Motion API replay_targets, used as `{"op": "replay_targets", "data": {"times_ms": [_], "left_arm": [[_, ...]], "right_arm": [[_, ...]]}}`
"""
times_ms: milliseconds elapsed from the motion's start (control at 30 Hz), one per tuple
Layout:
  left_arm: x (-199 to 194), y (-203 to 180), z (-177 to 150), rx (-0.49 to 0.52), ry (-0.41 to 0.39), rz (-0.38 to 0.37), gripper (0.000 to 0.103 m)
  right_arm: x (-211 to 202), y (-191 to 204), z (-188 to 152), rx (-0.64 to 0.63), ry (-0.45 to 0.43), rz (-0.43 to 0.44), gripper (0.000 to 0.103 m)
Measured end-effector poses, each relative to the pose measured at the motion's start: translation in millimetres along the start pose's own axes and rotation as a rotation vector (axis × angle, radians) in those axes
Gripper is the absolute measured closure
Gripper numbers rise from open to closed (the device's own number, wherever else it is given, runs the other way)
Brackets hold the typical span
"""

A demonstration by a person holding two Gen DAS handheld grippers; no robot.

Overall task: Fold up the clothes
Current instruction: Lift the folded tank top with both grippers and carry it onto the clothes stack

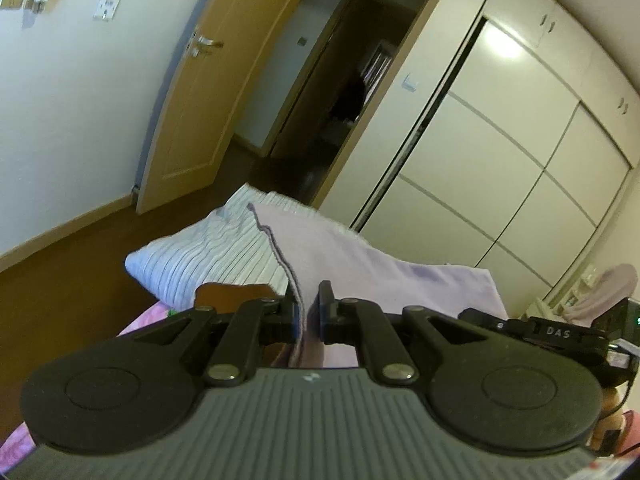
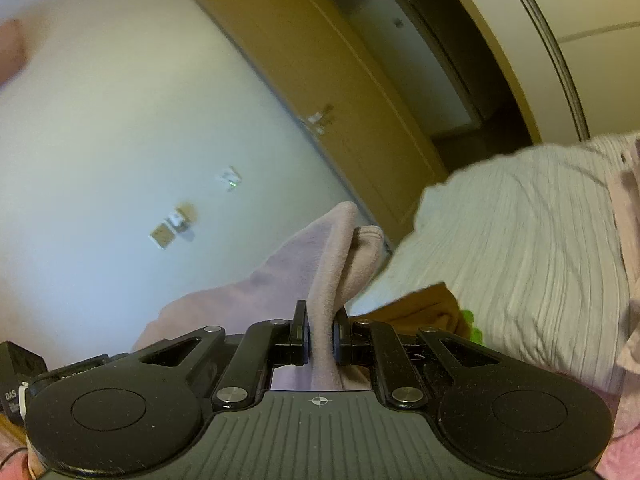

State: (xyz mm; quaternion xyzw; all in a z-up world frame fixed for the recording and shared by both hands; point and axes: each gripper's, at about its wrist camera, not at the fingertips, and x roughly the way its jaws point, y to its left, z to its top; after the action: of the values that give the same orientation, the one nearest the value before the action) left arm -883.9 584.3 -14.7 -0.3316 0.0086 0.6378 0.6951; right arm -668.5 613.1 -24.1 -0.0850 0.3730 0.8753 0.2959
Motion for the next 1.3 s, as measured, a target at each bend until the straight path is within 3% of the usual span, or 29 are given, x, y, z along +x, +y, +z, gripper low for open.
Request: {"op": "replay_targets", "data": {"times_ms": [233,333,367,400,467,567,733,867,933,1033,1133,1233,1300], "left_arm": [[53.2,32.1,-8.0,-0.037,0.056,0.042,0.097],[71.2,43.8,-15.0,-0.046,0.062,0.119,0.094],[77.1,51.2,-14.9,-0.053,0.076,0.149,0.094],[81.0,57.8,-15.1,-0.062,0.09,0.17,0.094],[79.2,68.5,-13.2,-0.077,0.088,0.211,0.094],[55.4,65.7,-12.6,-0.044,0.052,0.225,0.092],[0.4,19.3,-40.2,0.049,0.036,0.131,0.092],[-8.9,-20.5,-74.5,0.172,0.085,0.101,0.089],[4.5,-24.4,-86.9,0.206,0.138,0.148,0.089],[18.2,-17.5,-94.7,0.18,0.181,0.203,0.09],[9.7,-19.0,-93.5,0.177,0.18,0.22,0.089],[-14.5,-31.7,-90.8,0.185,0.18,0.237,0.076],[-33.2,-42.0,-90.4,0.197,0.182,0.257,0.069]], "right_arm": [[47.5,-31.1,-6.9,0.005,0.065,-0.049,0.097],[68.0,-43.3,-11.5,0.005,0.09,-0.075,0.095],[71.8,-45.8,-11.7,0.01,0.101,-0.094,0.088],[80.8,-50.7,-11.9,0.011,0.122,-0.141,0.072],[85.9,-53.5,-12.7,-0.028,0.118,-0.267,0.058],[63.7,-45.6,-17.2,-0.109,0.046,-0.361,0.058],[2.7,-13.1,-51.8,-0.263,-0.061,-0.268,0.058],[-18.0,12.7,-105.1,-0.406,-0.028,-0.261,0.062],[-12.2,17.2,-124.8,-0.464,0.016,-0.271,0.064],[12.2,11.3,-139.3,-0.486,0.055,-0.311,0.064],[7.0,12.1,-142.2,-0.471,0.071,-0.327,0.064],[-14.8,20.8,-135.8,-0.444,0.037,-0.325,0.063],[-31.1,28.6,-127.2,-0.426,0.029,-0.333,0.055]]}}
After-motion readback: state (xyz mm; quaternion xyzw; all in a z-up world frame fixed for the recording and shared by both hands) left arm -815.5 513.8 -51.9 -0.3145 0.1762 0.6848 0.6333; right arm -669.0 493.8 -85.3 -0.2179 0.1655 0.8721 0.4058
